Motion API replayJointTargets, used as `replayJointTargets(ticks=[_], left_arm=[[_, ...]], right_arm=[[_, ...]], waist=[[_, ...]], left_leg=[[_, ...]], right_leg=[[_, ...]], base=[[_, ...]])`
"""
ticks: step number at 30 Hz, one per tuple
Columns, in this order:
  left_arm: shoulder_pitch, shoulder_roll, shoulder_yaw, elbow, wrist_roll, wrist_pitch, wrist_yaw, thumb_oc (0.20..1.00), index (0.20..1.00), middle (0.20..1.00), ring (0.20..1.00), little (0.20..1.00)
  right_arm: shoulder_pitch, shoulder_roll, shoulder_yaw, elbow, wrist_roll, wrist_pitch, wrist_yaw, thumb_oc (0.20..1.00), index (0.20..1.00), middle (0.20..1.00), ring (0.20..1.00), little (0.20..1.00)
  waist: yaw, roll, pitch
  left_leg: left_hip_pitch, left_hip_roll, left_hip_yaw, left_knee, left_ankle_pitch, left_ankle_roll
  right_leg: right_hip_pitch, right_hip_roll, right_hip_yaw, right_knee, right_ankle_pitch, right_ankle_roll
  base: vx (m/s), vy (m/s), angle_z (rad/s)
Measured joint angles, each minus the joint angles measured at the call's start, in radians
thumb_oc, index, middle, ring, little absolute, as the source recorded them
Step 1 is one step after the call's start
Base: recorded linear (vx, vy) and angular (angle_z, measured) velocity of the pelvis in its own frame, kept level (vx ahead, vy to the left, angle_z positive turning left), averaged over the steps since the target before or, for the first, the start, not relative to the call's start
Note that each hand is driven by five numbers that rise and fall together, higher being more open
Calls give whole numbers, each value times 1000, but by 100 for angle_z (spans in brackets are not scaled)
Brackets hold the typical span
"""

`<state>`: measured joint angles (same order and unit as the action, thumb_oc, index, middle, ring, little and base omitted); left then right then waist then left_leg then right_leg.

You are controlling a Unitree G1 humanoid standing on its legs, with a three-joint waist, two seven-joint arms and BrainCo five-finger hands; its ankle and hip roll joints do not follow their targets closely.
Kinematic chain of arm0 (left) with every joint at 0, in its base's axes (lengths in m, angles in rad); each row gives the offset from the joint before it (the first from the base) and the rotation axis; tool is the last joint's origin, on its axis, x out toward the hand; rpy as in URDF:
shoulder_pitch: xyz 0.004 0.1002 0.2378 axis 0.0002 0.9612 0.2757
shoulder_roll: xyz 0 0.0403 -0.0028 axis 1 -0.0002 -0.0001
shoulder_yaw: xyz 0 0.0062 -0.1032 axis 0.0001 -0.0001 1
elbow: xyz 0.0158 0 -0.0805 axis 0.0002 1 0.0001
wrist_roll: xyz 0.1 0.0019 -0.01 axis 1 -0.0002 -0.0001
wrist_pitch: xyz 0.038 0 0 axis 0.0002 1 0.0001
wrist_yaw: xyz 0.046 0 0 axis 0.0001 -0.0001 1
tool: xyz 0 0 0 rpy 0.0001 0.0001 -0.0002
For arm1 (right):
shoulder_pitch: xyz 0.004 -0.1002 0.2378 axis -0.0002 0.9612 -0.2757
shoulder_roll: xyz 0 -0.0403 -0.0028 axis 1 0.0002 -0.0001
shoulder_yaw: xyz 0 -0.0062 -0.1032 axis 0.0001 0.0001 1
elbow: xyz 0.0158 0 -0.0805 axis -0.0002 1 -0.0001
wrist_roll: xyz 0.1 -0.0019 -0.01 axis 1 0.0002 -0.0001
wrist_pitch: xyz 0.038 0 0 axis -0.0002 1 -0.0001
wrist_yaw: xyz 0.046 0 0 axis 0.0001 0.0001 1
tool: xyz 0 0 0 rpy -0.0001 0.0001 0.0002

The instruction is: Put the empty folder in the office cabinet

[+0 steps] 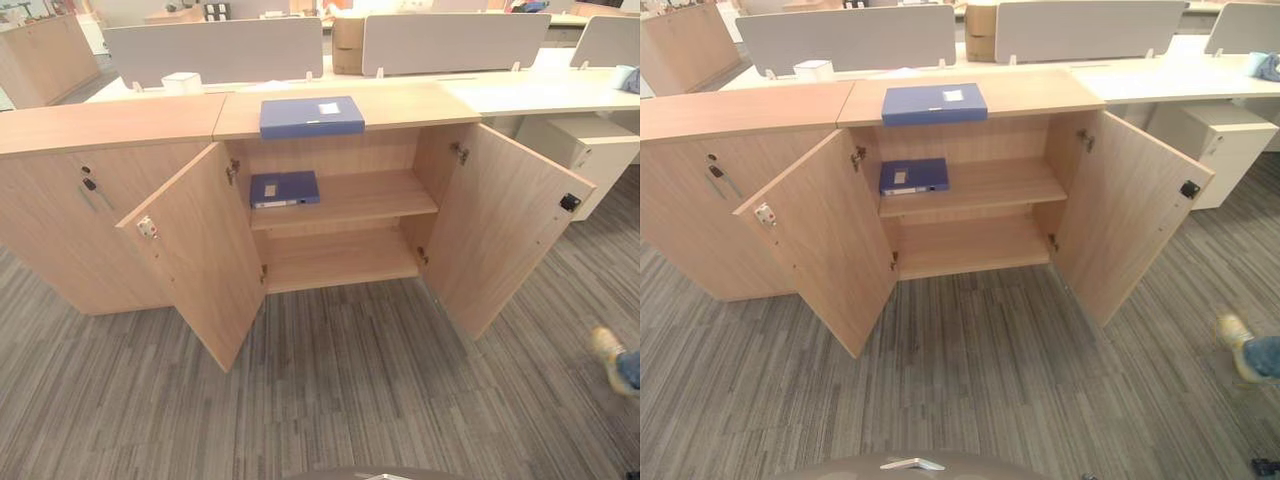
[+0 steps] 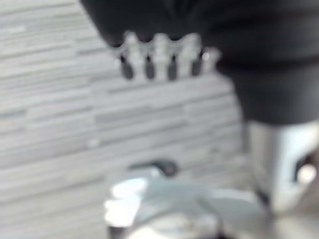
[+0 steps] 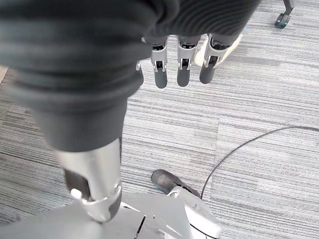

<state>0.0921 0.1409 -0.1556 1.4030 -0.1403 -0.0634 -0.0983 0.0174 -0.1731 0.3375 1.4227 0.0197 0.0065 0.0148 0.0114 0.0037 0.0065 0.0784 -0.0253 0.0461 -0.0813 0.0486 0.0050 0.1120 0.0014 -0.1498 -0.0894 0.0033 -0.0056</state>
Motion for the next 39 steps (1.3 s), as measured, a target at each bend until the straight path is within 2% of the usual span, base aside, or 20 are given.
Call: replayJointTargets(ticks=[8, 14, 15, 17, 19, 20, 21, 25, 26, 27, 28, 29, 32, 33, 34, 35, 36, 37, 38, 39], left_arm=[[16, 6, 1, 8, -2, -2, 6, 1000, 1000, 1000, 1000, 1000], [17, 5, 27, 11, -7, -2, 17, 1000, 1000, 1000, 1000, 1000], [-3, 9, 41, 16, -11, -4, 22, 1000, 1000, 1000, 1000, 1000], [-59, 16, 47, 30, -13, -10, 29, 1000, 1000, 1000, 1000, 1000], [-70, 11, 49, 30, -15, -9, 30, 1000, 1000, 1000, 1000, 1000], [-71, 8, 48, 31, -15, -9, 30, 1000, 1000, 1000, 1000, 1000], [-72, -2, 43, 30, -14, -10, 30, 1000, 1000, 1000, 1000, 1000], [-64, -8, 38, 38, -13, -8, 29, 1000, 1000, 1000, 1000, 1000], [-65, -8, 37, 48, -12, -7, 29, 1000, 1000, 1000, 1000, 1000], [-65, -8, 37, 48, -12, -7, 29, 1000, 1000, 1000, 1000, 1000], [-62, -8, 38, 50, -12, -6, 30, 1000, 1000, 1000, 1000, 1000], [-54, -6, 36, 50, -11, -2, 30, 1000, 1000, 1000, 1000, 1000], [-34, 2, 40, 47, -10, 1, 28, 1000, 1000, 1000, 1000, 1000], [-16, 12, 67, 50, -9, 6, 29, 1000, 1000, 1000, 1000, 1000], [-18, 13, 80, 51, -9, 11, 30, 1000, 1000, 1000, 1000, 1000], [-25, 1, 77, 47, -9, 12, 28, 1000, 1000, 1000, 1000, 1000], [-23, 3, 71, 46, -9, 1, 28, 1000, 1000, 1000, 1000, 1000], [-36, 11, 77, 55, -9, -7, 28, 1000, 1000, 1000, 1000, 1000], [-43, 20, 80, 49, -9, -7, 29, 1000, 1000, 1000, 1000, 1000], [-73, 26, 67, 46, -10, -11, 28, 1000, 1000, 1000, 1000, 1000]], right_arm=[[-13, -39, -6, 3, 0, 0, 5, 1000, 1000, 1000, 1000, 1000], [-46, -59, -23, 3, 0, -1, -4, 1000, 1000, 1000, 1000, 1000], [-63, -59, -24, 4, 0, -2, -4, 1000, 1000, 1000, 1000, 1000], [-95, -60, -26, 5, 0, -5, -4, 1000, 1000, 1000, 1000, 1000], [-119, -68, -28, 4, -1, 0, -7, 1000, 1000, 1000, 1000, 1000], [-118, -71, -29, 6, -1, -1, -8, 1000, 1000, 1000, 1000, 1000], [-120, -76, -32, 8, -1, 2, -8, 1000, 1000, 1000, 1000, 1000], [-148, -74, -33, 27, 0, -2, -9, 1000, 1000, 1000, 1000, 1000], [-162, -75, -37, 41, 0, 0, -13, 1000, 1000, 1000, 1000, 1000], [-162, -75, -37, 41, 0, 0, -13, 1000, 1000, 1000, 1000, 1000], [-162, -74, -38, 42, 0, -1, -18, 1000, 1000, 1000, 1000, 1000], [-155, -71, -37, 42, 0, -1, -18, 1000, 1000, 1000, 1000, 1000], [-135, -71, -46, 43, 0, -1, -24, 1000, 1000, 1000, 1000, 1000], [-110, -54, -81, 72, 0, -5, -24, 1000, 1000, 1000, 1000, 1000], [-99, -49, -91, 83, 1, -4, -21, 1000, 1000, 1000, 1000, 1000], [-84, -52, -114, 82, 1, -4, -23, 1000, 1000, 1000, 1000, 1000], [-65, -49, -113, 80, 1, -5, -24, 1000, 1000, 1000, 1000, 1000], [-53, -43, -91, 81, 1, -4, -21, 1000, 1000, 1000, 1000, 1000], [-45, -38, -114, 60, 4, 0, -22, 1000, 1000, 1000, 1000, 1000], [-34, -42, -114, 43, 3, -3, -23, 1000, 1000, 1000, 1000, 1000]], waist=[[-2, 10, 10], [5, 16, 41], [10, 16, 60], [28, -19, 119], [42, -38, 149], [40, -41, 152], [50, -33, 153], [71, -8, 161], [90, 14, 165], [90, 14, 165], [103, 30, 166], [110, 35, 163], [114, 31, 140], [110, -9, 99], [105, -29, 87], [87, -5, 72], [82, -3, 46], [77, -10, 37], [69, -6, 45], [39, -3, 47]], left_leg=[[-39, 4, -28, 3, 7, -15], [-64, 17, -27, 12, 23, -30], [-106, 14, -26, 88, 9, -42], [-197, -4, -23, 242, 4, -53], [-259, 13, -4, 292, -4, -66], [-276, 23, -4, 285, -4, -66], [-306, 39, -12, 207, 9, -84], [-343, 39, -25, 44, 63, -110], [-366, 45, -9, -9, 80, -123], [-366, 45, -9, -9, 80, -123], [-388, 57, 30, -9, 90, -121], [-384, 62, 78, -7, 100, -109], [-356, 63, 128, -8, 122, -78], [-312, 17, 161, -7, 191, 7], [-292, -9, 166, -7, 173, 33], [-261, -5, 163, -7, 160, 61], [-241, -5, 175, 2, 171, 84], [-213, -20, 171, 2, 133, 96], [-184, -37, 169, 2, 120, 108], [-136, -73, 154, 2, 64, 149]], right_leg=[[-29, 7, -20, 1, -3, -2], [-48, 20, -26, 7, -5, -20], [-59, 15, -26, 11, -16, -23], [-59, -11, -27, 6, -12, -42], [-57, -20, -31, 1, -5, -66], [-56, -16, -36, 0, -13, -65], [-53, -11, -39, 0, -23, -66], [-27, -1, -21, -1, -49, -60], [-6, 7, 2, -1, -68, -51], [-6, 7, 2, -1, -68, -51], [19, 14, 16, -1, -89, -43], [68, 10, 43, -1, -117, -36], [134, -15, 80, 0, -175, 2], [173, -78, 101, 11, -210, 34], [154, -101, 93, 76, -219, 53], [96, -117, 54, 262, -226, 70], [54, -128, 41, 358, -241, 86], [-15, -140, 59, 514, -169, 116], [-105, -189, 29, 730, -174, 110], [-223, -242, 46, 964, -149, 106]], base=[[11, -73, 8], [50, -81, 4], [50, -74, 7], [82, -41, 5], [179, -16, 8], [224, 14, 30], [259, 33, 21], [317, 67, -14], [331, 97, -27], [243, 78, -40], [244, 98, -43], [435, 175, -56], [532, 278, -59], [403, 274, -70], [398, 396, -53], [135, 205, -22], [190, 335, -29], [138, 260, -30], [305, 410, -1], [309, 269, 25]])
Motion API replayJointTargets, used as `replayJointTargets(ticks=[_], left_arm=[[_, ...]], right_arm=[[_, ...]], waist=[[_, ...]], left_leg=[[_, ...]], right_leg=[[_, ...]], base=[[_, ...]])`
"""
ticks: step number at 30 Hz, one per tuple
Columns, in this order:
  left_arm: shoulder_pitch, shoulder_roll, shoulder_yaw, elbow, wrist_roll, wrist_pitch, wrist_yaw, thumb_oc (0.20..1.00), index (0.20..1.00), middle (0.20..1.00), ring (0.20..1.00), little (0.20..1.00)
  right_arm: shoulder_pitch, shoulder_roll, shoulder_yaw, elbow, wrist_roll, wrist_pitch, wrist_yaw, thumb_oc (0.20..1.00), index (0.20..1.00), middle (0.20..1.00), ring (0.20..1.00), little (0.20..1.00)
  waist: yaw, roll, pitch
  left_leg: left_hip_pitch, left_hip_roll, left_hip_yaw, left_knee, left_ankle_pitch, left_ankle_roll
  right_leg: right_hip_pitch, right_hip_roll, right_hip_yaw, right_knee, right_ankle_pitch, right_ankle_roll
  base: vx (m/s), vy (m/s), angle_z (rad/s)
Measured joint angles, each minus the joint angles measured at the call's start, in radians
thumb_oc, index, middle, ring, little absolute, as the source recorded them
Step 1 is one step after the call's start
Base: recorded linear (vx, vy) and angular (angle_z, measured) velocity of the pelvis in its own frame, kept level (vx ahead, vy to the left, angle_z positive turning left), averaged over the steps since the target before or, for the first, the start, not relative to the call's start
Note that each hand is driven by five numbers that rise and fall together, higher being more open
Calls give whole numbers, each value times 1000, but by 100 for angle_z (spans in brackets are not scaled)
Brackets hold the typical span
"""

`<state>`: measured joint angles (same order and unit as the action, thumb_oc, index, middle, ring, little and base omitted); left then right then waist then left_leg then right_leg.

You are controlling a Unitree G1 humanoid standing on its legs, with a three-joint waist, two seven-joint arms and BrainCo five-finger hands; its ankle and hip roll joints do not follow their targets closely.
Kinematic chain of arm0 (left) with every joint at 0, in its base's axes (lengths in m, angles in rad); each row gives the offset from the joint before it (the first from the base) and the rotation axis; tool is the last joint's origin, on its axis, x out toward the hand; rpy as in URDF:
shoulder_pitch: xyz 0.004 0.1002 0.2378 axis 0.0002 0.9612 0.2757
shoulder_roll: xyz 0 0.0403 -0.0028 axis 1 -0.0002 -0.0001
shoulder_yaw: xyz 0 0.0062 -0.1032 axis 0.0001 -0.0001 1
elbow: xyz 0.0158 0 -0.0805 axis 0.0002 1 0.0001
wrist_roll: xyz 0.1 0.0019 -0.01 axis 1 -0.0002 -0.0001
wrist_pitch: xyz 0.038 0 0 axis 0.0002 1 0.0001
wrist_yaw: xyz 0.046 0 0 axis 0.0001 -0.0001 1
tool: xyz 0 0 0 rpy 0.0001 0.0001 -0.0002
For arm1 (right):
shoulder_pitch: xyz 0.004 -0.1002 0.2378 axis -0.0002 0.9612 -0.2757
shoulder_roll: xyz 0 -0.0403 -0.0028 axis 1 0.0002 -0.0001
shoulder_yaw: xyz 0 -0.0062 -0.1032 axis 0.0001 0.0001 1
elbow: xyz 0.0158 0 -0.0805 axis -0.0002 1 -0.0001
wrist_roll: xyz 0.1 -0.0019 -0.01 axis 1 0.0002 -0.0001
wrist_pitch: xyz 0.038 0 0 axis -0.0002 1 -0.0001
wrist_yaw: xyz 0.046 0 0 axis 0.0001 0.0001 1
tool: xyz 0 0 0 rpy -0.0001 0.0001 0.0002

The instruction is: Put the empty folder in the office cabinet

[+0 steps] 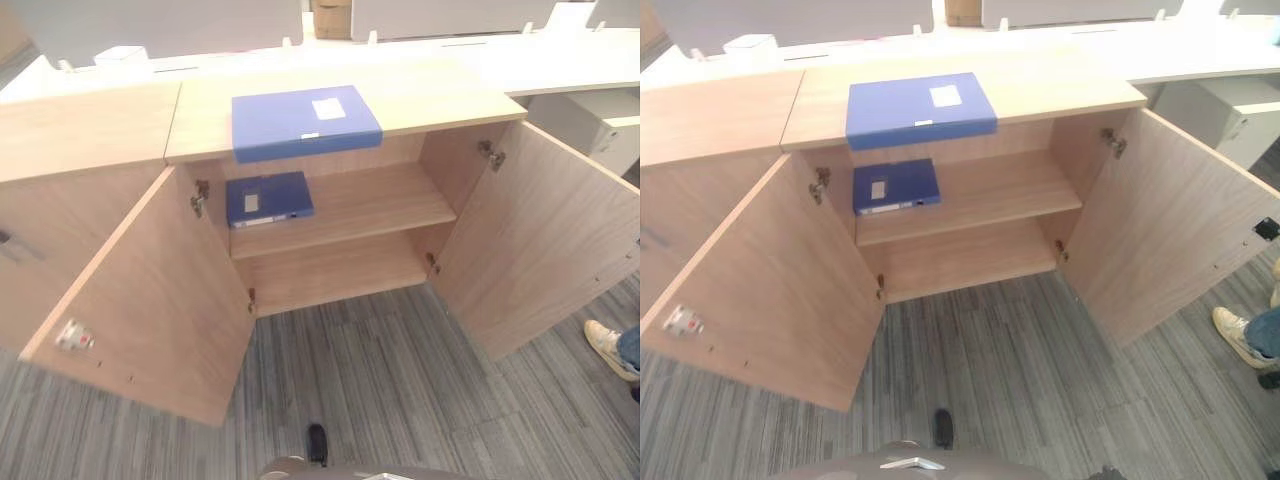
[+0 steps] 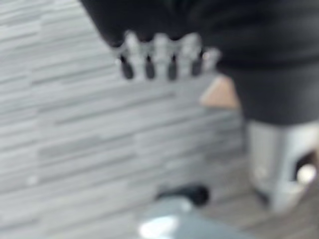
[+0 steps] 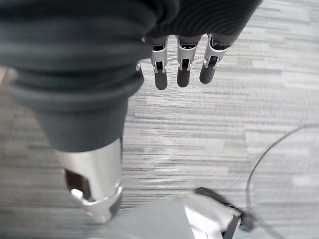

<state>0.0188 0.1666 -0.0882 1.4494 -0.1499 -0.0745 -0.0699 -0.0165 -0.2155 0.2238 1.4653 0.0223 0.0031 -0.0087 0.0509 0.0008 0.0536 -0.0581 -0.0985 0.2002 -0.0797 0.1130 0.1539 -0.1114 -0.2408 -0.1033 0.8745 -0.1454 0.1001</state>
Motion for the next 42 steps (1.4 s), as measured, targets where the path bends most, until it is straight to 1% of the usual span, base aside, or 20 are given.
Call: replayJointTargets(ticks=[1, 2, 4, 5, 7, 8, 9, 10, 12, 13, 15, 16, 17, 18, 19, 21, 25, 36, 40, 42], left_arm=[[-11, 0, -26, 4, 0, 0, -1, 1000, 1000, 1000, 1000, 1000], [-20, -6, -47, 0, -2, 3, -1, 1000, 1000, 1000, 1000, 1000], [-32, -8, -62, -7, -2, -3, 1, 1000, 1000, 1000, 1000, 1000], [-42, -2, -61, -7, -3, -8, 3, 1000, 1000, 1000, 1000, 1000], [-49, 10, -66, -19, -3, -12, 9, 1000, 1000, 1000, 1000, 1000], [-32, 22, -77, -29, -1, -11, 16, 1000, 1000, 1000, 1000, 1000], [-15, 38, -35, -16, 0, -12, 18, 1000, 1000, 1000, 1000, 1000], [0, 41, -24, -13, -1, -8, 20, 1000, 1000, 1000, 1000, 1000], [45, 32, -26, -16, 0, -7, 19, 1000, 1000, 1000, 1000, 1000], [64, 27, -25, -15, 0, -7, 18, 1000, 1000, 1000, 1000, 1000], [90, 20, -26, 6, 1, 2, 15, 1000, 1000, 1000, 1000, 1000], [91, 19, -25, 5, 1, 2, 14, 1000, 1000, 1000, 1000, 1000], [94, 15, -26, -3, 3, -2, 13, 1000, 1000, 1000, 1000, 1000], [93, 7, -27, -6, 6, -2, 13, 1000, 1000, 1000, 1000, 1000], [90, -8, -27, -10, 8, 0, 11, 1000, 1000, 1000, 1000, 1000], [92, -17, -26, -13, 8, -1, 11, 1000, 1000, 1000, 1000, 1000], [74, -8, -25, -12, 9, -1, 14, 1000, 1000, 1000, 1000, 1000], [54, 8, -28, -59, 5, -4, 23, 1000, 1000, 1000, 1000, 1000], [50, 6, -37, -166, -14, -20, 43, 1000, 1000, 1000, 1000, 1000], [72, 14, -84, -327, -54, -25, 54, 1000, 1000, 1000, 1000, 1000]], right_arm=[[-1, -2, -12, 0, 1, 5, -2, 1000, 1000, 1000, 1000, 1000], [1, -10, -23, -12, 10, 5, -2, 1000, 1000, 1000, 1000, 1000], [-27, -18, -25, -22, 41, 4, -7, 1000, 1000, 1000, 1000, 1000], [-34, -22, -13, -21, 45, 3, -7, 1000, 1000, 1000, 1000, 1000], [-29, -24, -6, -25, 64, 4, -3, 1000, 1000, 1000, 1000, 1000], [-33, -24, -6, -27, 71, 2, -2, 1000, 1000, 1000, 1000, 1000], [-54, -14, -43, -14, 78, 3, -4, 1000, 1000, 1000, 1000, 1000], [-60, -8, -58, -11, 78, 2, -3, 1000, 1000, 1000, 1000, 1000], [-59, -7, -67, -7, 78, 1, -1, 1000, 1000, 1000, 1000, 1000], [-46, -5, -49, -7, 77, 2, 0, 1000, 1000, 1000, 1000, 1000], [-31, -7, -33, -10, 76, 1, 0, 1000, 1000, 1000, 1000, 1000], [-31, -6, -32, -11, 76, 1, -1, 1000, 1000, 1000, 1000, 1000], [-23, -8, -32, -13, 76, 2, -1, 1000, 1000, 1000, 1000, 1000], [-21, -11, -31, -16, 76, 2, -2, 1000, 1000, 1000, 1000, 1000], [-19, -32, -30, -23, 76, -2, -1, 1000, 1000, 1000, 1000, 1000], [-16, -41, -28, -44, 76, -1, -2, 1000, 1000, 1000, 1000, 1000], [2, -13, -5, -77, 78, -3, 0, 1000, 1000, 1000, 1000, 1000], [20, -1, 2, -90, 77, -7, -3, 1000, 1000, 1000, 1000, 1000], [31, 0, 9, -93, 77, -26, -7, 1000, 1000, 1000, 1000, 1000], [46, -3, 14, -129, 76, -29, -15, 1000, 1000, 1000, 1000, 1000]], waist=[[-13, 2, 4], [-27, 28, 11], [-53, 90, 23], [-68, 107, 34], [-74, 100, 44], [-71, 93, 43], [-68, 64, 37], [-64, 47, 32], [-40, 25, 15], [-34, 23, 4], [-36, -14, -14], [-36, -36, -10], [-28, -76, -8], [-23, -71, -10], [-22, -44, -6], [-15, -10, -3], [-43, 12, -16], [-41, 7, -14], [-40, 3, -12], [-39, 3, -10]], left_leg=[[30, -29, -3, 0, -20, 16], [67, -35, -15, 1, -28, 8], [91, -15, -34, 1, -42, -9], [99, -15, -43, 1, -47, -20], [117, -17, -66, -1, -71, -53], [127, -19, -77, -1, -90, -67], [150, -22, -82, 0, -106, -50], [163, -21, -86, 0, -115, -51], [196, 0, -88, 1, -143, -66], [211, 16, -99, 2, -150, -83], [204, 35, -117, 44, -156, -125], [176, 27, -117, 111, -163, -150], [141, 21, -119, 116, -198, -144], [141, 35, -124, 75, -191, -144], [133, 81, -126, 27, -177, -161], [136, 110, -124, 19, -116, -173], [153, 107, -124, 4, -104, -170], [153, 108, -125, 2, -100, -169], [152, 108, -126, 1, -96, -168], [149, 108, -126, -1, -93, -167]], right_leg=[[-67, -60, -18, 108, 2, -7], [-118, -82, -50, 104, -32, -35], [-178, -36, -61, -103, -65, -58], [-201, -10, -42, -203, -62, -40], [-226, 37, -19, -374, -40, -8], [-223, 79, 16, -510, -14, 7], [-209, 125, 44, -613, 45, 1], [-196, 138, 31, -601, 63, -11], [-149, 143, -1, -565, 62, -18], [-97, 154, -10, -614, 76, -26], [20, 168, -14, -787, 177, -86], [58, 157, -9, -837, 195, -95], [107, 140, -1, -913, 215, -93], [119, 150, 1, -929, 217, -93], [138, 181, 1, -950, 218, -94], [157, 205, 11, -957, 215, -98], [167, 203, 10, -958, 203, -94], [164, 204, 10, -964, 202, -90], [159, 203, 10, -964, 205, -87], [157, 203, 9, -964, 206, -85]], base=[[292, 99, 35], [129, -52, 17], [169, -142, 31], [226, -202, 59], [189, -166, 59], [213, -167, 47], [320, -238, 40], [306, -250, 28], [194, -188, 2], [129, -134, 7], [117, -107, 28], [104, -84, 21], [68, -49, 7], [128, -90, -10], [86, -55, -14], [72, -45, -21], [44, -24, -2], [10, -4, 0], [0, 0, 0], [0, 0, 0]])
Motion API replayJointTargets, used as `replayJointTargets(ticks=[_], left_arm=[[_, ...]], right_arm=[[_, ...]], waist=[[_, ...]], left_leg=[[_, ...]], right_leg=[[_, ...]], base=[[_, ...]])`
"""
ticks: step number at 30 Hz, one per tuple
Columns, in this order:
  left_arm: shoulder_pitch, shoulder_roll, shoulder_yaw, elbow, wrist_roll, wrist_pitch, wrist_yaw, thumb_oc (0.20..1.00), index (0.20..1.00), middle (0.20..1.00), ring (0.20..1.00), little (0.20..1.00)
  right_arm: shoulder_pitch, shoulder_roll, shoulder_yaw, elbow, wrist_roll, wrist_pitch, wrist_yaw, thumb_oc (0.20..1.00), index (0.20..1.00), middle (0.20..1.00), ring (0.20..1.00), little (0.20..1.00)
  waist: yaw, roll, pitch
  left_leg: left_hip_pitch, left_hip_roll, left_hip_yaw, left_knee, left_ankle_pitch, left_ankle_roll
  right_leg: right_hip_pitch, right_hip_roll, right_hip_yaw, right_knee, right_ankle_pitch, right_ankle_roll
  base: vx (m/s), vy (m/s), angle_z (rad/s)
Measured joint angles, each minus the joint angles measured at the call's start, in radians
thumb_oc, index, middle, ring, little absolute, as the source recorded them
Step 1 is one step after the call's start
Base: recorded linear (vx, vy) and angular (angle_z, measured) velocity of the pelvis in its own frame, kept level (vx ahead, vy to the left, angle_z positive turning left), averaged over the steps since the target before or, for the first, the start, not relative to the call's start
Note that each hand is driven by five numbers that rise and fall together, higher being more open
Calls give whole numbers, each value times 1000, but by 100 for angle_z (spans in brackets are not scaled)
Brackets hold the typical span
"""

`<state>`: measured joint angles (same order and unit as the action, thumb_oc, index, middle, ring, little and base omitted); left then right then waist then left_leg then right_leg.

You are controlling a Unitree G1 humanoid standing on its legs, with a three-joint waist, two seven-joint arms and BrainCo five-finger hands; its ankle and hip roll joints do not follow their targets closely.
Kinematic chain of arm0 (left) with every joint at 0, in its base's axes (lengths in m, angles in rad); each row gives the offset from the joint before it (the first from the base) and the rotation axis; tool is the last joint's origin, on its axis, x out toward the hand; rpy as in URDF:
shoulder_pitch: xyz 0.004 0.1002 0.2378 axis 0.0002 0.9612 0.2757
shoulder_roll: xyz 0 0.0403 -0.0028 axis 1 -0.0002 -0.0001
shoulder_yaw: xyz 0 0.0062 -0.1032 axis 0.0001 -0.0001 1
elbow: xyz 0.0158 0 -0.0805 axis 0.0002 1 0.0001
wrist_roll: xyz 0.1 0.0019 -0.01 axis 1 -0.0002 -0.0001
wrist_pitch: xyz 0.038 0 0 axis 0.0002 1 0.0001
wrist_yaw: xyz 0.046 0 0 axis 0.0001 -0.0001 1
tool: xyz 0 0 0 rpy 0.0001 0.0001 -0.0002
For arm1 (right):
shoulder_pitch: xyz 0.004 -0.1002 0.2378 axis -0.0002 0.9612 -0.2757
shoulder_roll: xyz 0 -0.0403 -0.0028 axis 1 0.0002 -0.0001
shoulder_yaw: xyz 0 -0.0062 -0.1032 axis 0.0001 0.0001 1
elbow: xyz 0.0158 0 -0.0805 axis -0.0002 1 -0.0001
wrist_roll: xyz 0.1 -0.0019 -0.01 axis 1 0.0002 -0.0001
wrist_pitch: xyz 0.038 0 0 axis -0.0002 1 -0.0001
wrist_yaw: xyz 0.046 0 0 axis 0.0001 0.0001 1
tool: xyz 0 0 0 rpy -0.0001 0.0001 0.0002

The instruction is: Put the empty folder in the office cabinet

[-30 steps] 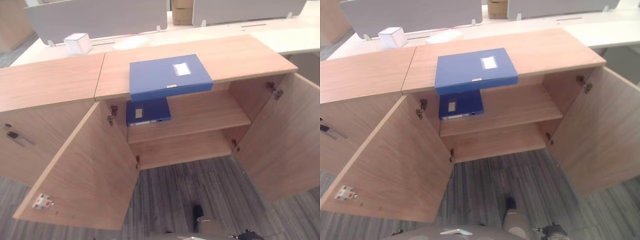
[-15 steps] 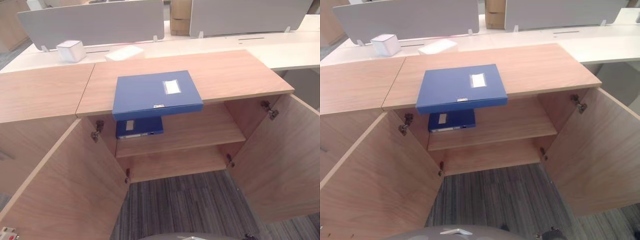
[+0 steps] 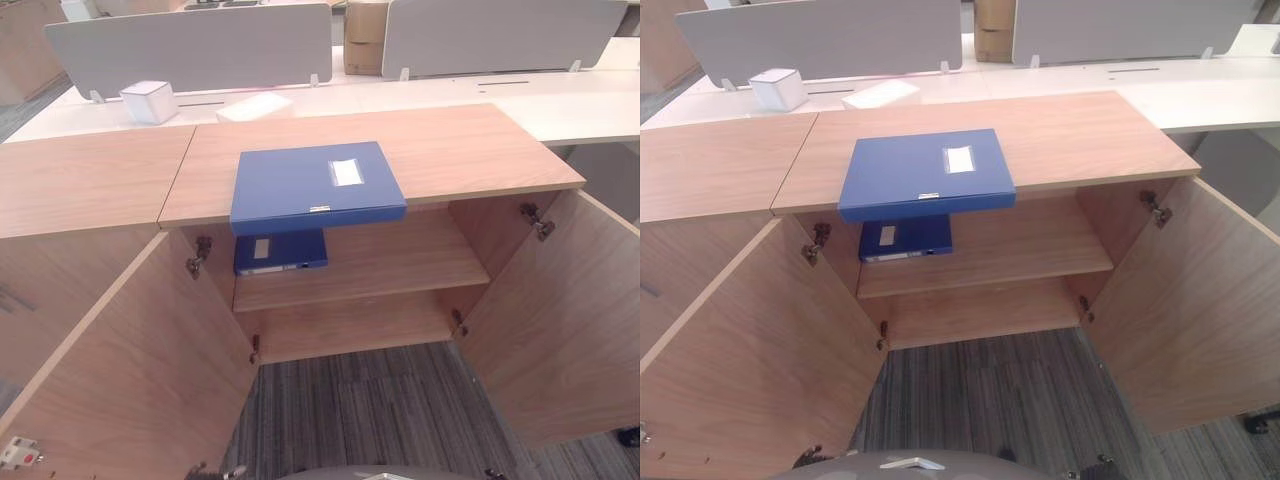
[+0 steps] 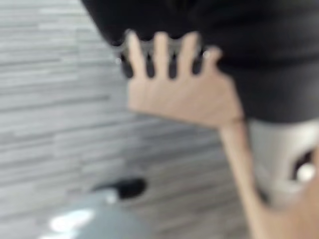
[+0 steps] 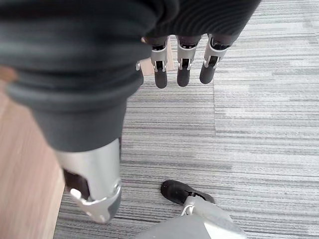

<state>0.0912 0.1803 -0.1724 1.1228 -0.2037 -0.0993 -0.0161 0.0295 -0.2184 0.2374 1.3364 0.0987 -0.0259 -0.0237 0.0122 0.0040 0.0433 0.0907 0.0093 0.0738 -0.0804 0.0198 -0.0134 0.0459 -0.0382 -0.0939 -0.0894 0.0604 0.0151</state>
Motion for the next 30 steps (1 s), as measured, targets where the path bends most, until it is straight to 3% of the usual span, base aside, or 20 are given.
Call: replayJointTargets(ticks=[1, 2, 4, 13, 19, 22, 26, 30], left_arm=[[13, 1, -8, -83, -30, -1, 1, 1000, 1000, 1000, 1000, 1000], [60, 7, -23, -289, -88, -4, -2, 1000, 1000, 1000, 1000, 1000], [92, 9, -25, -456, -170, -22, -19, 1000, 1000, 1000, 1000, 1000], [155, -9, -12, -635, -452, 3, -9, 1000, 1000, 1000, 1000, 1000], [191, -34, 44, -780, -495, 2, 79, 1000, 1000, 1000, 1000, 1000], [173, 1, 101, -838, -360, -23, 148, 1000, 1000, 1000, 1000, 1000], [98, 126, 138, -847, -76, -41, 242, 1000, 1000, 1000, 1000, 1000], [-68, 201, 164, -839, 121, -90, 354, 1000, 1000, 1000, 1000, 1000]], right_arm=[[10, 0, 0, -10, -1, -1, -2, 1000, 1000, 1000, 1000, 1000], [30, -4, -1, -53, -1, -1, -8, 1000, 1000, 1000, 1000, 1000], [47, -7, -3, -88, -1, 0, -8, 1000, 1000, 1000, 1000, 1000], [87, -16, -6, -117, -10, 27, -8, 1000, 1000, 1000, 1000, 1000], [96, -13, -14, -127, -10, 33, -18, 1000, 1000, 1000, 1000, 1000], [98, -13, -19, -125, -10, 33, -35, 1000, 1000, 1000, 1000, 1000], [95, -13, -23, -124, -10, 29, -53, 1000, 1000, 1000, 1000, 1000], [50, -4, 4, -107, -9, 19, -65, 1000, 1000, 1000, 1000, 1000]], waist=[[0, 0, 1], [-1, 0, 1], [-3, 0, 1], [-3, 3, 2], [5, -9, 8], [4, -12, 7], [9, -18, 5], [16, -24, -1]], left_leg=[[0, 0, 1, 2, 1, 1], [1, 0, 2, 2, 1, 1], [2, 0, 2, 2, 2, 1], [10, 1, 10, 3, 2, 1], [12, 2, 16, 2, 1, 1], [14, 3, 16, -1, 2, 1], [19, 4, 16, -4, 2, 1], [26, 2, 25, 2, 5, 2]], right_leg=[[1, 0, 1, 0, 2, 2], [3, 0, 1, 0, 4, 5], [5, 0, 1, 0, 4, 6], [6, 1, 7, 0, 4, 8], [6, 2, 13, -1, 1, 12], [8, 3, 13, -1, 2, 13], [10, 3, 13, -1, 2, 13], [13, 1, 22, -1, 6, 18]], base=[[0, 0, 0], [0, 0, 0], [0, 0, 0], [-7, -7, -2], [-3, -4, -1], [-2, -12, 0], [0, 0, 0], [8, 2, -4]])
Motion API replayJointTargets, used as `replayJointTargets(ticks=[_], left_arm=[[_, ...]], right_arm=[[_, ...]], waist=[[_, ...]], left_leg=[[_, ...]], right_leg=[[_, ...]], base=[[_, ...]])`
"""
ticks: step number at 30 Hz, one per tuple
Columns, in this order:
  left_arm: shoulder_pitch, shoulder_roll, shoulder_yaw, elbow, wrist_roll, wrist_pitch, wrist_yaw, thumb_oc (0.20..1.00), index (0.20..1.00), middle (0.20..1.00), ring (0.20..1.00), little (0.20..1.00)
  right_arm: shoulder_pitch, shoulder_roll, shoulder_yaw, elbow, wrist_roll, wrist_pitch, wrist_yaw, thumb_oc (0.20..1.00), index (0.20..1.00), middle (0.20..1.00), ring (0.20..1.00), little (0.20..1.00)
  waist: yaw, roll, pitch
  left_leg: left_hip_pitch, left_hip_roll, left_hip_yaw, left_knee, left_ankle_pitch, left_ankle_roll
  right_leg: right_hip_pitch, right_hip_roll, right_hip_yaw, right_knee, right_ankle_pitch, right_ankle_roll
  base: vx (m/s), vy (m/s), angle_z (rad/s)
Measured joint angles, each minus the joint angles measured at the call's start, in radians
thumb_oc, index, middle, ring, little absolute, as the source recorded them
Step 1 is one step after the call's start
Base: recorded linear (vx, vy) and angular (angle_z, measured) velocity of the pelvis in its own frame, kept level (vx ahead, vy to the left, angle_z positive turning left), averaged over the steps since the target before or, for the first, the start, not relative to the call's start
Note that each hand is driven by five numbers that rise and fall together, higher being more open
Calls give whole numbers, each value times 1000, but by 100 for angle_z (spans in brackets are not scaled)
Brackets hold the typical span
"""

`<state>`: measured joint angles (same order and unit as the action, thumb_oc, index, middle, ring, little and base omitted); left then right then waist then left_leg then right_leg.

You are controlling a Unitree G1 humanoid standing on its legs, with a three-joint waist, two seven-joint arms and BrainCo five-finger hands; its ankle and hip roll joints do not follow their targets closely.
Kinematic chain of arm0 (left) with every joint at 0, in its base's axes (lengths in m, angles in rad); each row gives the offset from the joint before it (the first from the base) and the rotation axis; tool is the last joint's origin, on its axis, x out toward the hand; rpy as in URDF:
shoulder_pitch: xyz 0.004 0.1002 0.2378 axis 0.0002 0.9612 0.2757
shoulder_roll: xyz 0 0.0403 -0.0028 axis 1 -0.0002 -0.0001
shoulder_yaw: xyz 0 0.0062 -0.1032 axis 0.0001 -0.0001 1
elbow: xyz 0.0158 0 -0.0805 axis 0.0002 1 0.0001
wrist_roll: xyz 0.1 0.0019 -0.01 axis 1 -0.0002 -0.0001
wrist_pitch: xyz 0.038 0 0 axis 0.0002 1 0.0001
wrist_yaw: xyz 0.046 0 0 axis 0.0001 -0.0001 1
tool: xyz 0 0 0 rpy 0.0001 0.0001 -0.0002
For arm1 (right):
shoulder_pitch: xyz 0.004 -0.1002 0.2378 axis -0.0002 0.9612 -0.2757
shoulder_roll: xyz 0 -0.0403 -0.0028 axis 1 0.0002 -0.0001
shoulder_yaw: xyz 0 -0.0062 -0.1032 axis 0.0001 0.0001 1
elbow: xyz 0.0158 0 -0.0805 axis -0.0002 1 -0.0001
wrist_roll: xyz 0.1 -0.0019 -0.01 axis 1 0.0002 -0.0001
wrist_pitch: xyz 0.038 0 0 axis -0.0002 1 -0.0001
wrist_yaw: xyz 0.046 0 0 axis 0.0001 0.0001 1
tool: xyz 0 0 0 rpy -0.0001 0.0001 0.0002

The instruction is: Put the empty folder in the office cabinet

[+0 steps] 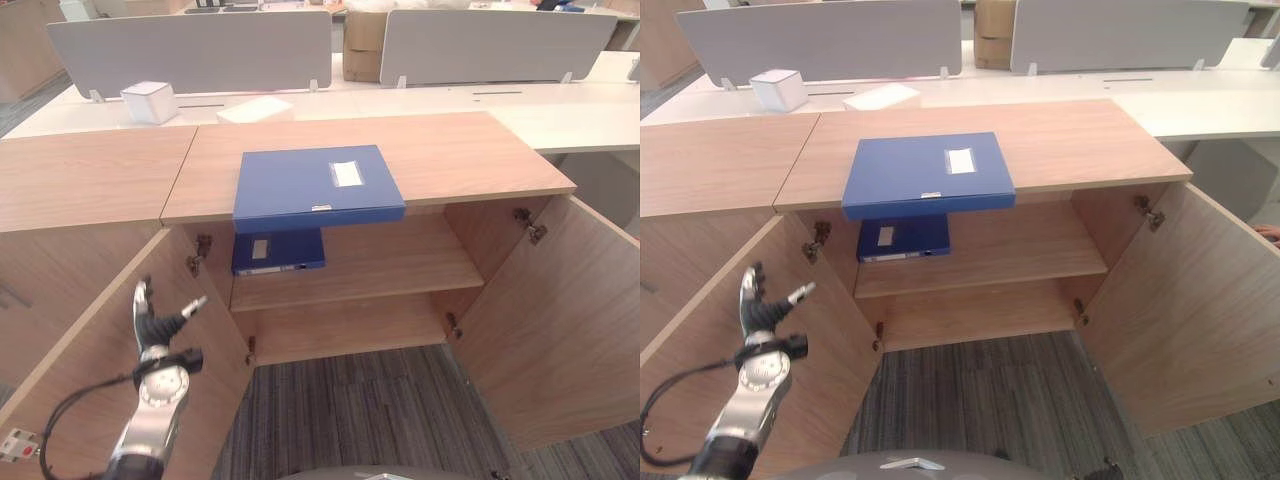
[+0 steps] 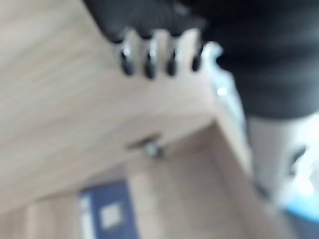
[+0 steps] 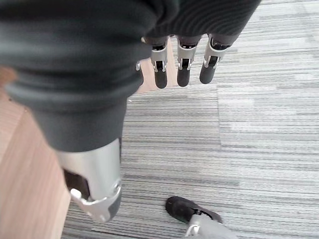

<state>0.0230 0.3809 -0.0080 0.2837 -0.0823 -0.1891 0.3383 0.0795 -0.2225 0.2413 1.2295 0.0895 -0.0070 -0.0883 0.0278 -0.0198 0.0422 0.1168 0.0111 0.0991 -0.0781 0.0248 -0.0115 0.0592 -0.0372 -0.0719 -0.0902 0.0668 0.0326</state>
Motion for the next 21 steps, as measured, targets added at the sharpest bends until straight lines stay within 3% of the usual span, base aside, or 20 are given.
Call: replayJointTargets(ticks=[7, 13, 21], left_arm=[[-38, 17, -52, -12, 158, -12, -3, 1000, 1000, 1000, 1000, 1000], [-55, 153, -126, -20, 319, -12, -31, 1000, 1000, 1000, 1000, 1000], [-81, 201, -227, -43, 538, -11, -38, 1000, 1000, 1000, 1000, 1000]], right_arm=[[-37, 24, 22, 2, 1, -22, 6, 1000, 1000, 1000, 1000, 1000], [-22, 25, 22, 37, 1, -22, 23, 1000, 1000, 1000, 1000, 1000], [-17, 25, 22, 44, 1, -22, 37, 1000, 1000, 1000, 1000, 1000]], waist=[[-20, 1, -7], [-19, 9, -13], [-21, 18, -26]], left_leg=[[12, 0, 7, -2, 2, 1], [14, 0, 9, -7, 2, 1], [23, 0, 25, -9, 1, 0]], right_leg=[[13, 1, 6, 0, 3, -4], [15, 1, 7, 0, 2, -2], [13, 1, 21, 0, 2, 4]], base=[[3, 0, -3], [0, 0, 0], [1, 3, -6]])
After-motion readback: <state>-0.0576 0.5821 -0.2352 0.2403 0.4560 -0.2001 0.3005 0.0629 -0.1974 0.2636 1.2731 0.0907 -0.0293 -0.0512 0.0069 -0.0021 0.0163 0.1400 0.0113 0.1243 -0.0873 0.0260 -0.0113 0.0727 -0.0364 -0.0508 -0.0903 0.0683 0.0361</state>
